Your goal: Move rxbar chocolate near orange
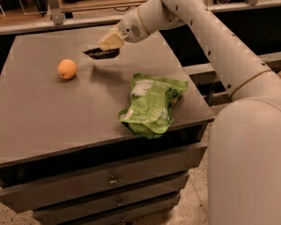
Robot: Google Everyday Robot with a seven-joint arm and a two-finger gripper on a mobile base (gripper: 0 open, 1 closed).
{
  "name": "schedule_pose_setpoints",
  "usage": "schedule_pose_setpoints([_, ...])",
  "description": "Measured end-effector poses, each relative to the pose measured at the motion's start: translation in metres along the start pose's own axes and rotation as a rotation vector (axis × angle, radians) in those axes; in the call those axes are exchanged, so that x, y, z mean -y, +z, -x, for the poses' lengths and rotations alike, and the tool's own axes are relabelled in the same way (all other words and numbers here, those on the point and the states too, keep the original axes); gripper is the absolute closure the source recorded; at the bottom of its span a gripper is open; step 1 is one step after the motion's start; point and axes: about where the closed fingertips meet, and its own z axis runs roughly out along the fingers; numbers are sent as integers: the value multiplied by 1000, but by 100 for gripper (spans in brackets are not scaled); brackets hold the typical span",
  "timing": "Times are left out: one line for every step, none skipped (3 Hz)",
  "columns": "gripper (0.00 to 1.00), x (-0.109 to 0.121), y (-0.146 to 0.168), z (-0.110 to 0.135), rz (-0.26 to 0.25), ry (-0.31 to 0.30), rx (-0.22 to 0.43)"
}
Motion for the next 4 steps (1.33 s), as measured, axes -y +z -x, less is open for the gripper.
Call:
schedule_pose_setpoints([100, -15, 6, -12, 27, 1, -11])
schedule_pose_setpoints([100, -27, 12, -19, 65, 1, -12])
schedule_pose_setpoints([84, -28, 15, -19, 71, 1, -12])
schedule_pose_setpoints([61, -29, 19, -19, 77, 1, -13])
